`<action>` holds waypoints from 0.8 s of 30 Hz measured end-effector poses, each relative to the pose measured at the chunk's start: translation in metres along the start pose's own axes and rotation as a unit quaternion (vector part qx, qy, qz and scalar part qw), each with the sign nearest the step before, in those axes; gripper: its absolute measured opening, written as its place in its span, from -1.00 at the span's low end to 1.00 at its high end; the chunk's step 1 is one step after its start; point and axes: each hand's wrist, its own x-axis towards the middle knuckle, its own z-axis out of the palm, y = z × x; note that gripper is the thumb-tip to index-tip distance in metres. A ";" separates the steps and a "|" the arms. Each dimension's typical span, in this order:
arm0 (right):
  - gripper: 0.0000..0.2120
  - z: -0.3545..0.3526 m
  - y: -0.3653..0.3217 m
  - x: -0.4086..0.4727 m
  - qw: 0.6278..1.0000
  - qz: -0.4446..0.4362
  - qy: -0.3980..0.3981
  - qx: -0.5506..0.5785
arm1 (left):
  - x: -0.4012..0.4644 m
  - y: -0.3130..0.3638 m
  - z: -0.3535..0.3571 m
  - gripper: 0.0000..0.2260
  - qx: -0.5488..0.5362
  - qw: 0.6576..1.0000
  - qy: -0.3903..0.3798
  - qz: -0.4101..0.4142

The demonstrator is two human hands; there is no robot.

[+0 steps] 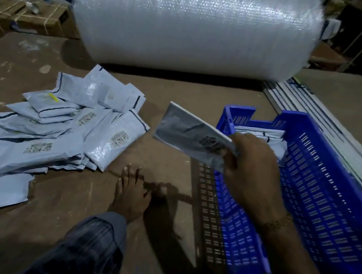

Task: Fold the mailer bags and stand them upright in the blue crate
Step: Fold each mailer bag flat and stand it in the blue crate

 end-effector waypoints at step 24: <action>-0.78 0.080 0.270 0.060 0.953 0.092 -0.215 -0.191 | 0.017 0.038 -0.003 0.36 -0.032 0.986 -0.119 -0.113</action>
